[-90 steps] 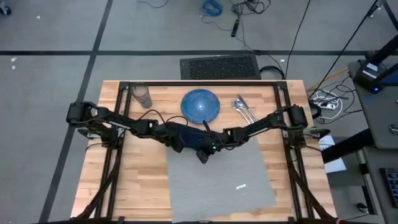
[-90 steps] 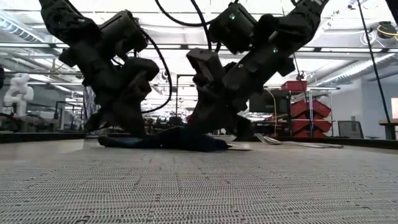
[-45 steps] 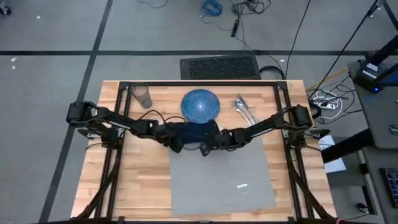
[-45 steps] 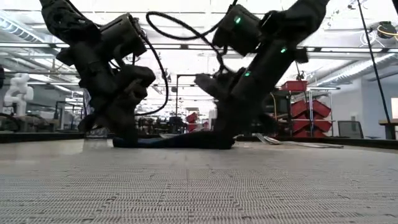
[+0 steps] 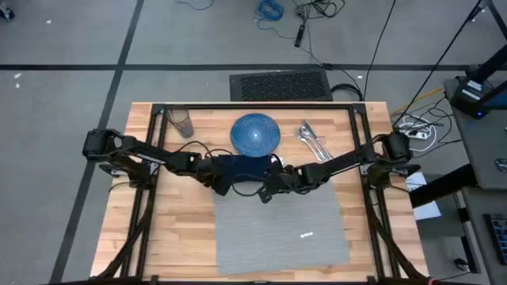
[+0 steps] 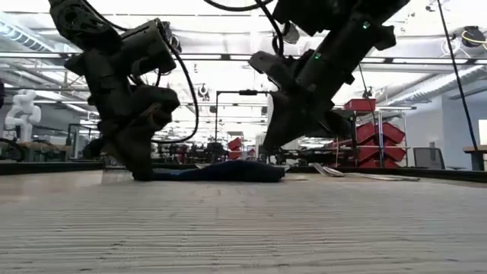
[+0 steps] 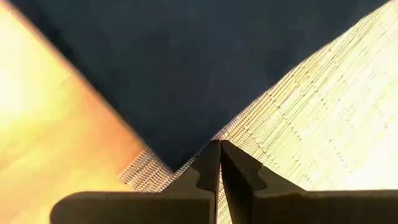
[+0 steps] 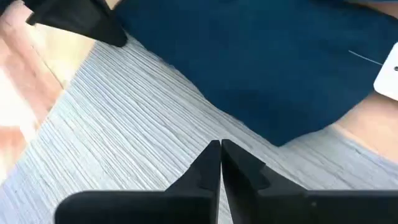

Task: Set table place
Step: Fold the blue table napkin

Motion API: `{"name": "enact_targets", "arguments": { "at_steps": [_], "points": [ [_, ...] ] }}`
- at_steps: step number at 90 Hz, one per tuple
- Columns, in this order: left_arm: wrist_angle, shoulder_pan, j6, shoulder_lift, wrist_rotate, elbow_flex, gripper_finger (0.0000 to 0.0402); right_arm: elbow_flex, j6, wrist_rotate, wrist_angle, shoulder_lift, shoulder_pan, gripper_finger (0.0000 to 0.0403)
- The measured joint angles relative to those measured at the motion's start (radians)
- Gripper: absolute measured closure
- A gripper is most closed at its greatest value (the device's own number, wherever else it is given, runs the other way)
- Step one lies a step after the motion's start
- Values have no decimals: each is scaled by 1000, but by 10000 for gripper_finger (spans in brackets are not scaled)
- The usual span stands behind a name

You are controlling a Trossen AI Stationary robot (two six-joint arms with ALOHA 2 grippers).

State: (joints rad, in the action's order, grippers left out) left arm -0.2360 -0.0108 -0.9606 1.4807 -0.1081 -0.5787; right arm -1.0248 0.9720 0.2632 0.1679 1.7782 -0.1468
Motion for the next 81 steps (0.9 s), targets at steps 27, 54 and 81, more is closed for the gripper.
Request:
{"name": "enact_targets", "arguments": {
  "at_steps": [27, 54, 81],
  "points": [
    [70, 7, 46, -101, 53, -17, 402, 0, -59, -103, -35, 0, 64, 403],
    [34, -48, 112, -71, 208, -20, 402, 0, -126, -145, -88, 0, 164, 403],
    [45, -107, 182, 41, 140, -25, 402, 0, -152, -251, -79, 32, 223, 403]
  ]
}}
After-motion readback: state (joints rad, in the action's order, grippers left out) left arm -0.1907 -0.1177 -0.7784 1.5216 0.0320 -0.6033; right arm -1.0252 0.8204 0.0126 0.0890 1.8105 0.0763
